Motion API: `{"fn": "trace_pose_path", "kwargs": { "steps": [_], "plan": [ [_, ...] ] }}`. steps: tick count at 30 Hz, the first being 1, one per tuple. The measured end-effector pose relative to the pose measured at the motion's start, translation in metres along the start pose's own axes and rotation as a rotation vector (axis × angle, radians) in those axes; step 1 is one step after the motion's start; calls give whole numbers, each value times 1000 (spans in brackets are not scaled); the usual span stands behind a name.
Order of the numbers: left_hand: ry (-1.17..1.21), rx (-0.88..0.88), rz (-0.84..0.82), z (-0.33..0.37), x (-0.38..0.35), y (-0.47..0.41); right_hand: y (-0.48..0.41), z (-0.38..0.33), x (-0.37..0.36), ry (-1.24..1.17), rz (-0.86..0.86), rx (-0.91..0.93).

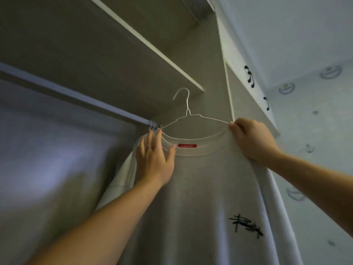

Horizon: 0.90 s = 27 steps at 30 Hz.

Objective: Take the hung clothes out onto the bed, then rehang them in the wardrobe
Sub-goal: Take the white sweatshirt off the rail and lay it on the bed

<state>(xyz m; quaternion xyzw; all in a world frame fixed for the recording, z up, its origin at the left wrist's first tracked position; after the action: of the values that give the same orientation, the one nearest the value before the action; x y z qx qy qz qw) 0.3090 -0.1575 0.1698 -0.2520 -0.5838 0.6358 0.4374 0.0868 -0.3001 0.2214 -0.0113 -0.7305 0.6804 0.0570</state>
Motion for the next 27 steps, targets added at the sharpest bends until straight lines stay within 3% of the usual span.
{"fn": "trace_pose_path", "kwargs": {
  "steps": [12, 21, 27],
  "plan": [
    [273, -110, 41, 214, -38, 81, 62, 103, 242, 354, -67, 0],
    [654, -128, -155, 386, -77, 184, 144, 166, 413, 545, -151, -70],
    [739, -201, -324, 483, -121, 278, 231, 205, 498, 614, -162, -168]
  ]
}}
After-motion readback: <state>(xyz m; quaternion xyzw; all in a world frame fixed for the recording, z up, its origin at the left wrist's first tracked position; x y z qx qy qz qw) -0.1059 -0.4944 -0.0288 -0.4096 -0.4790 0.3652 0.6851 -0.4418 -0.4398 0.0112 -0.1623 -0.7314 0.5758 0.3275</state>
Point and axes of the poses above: each hand's wrist, its own y-axis away from the middle knuckle, its own x-axis out of the back of the hand, z = x × y, the point moved 1 cm from there along -y, towards the middle knuckle, and after that the axes turned 14 degrees about -y, right-handed, at the moved point
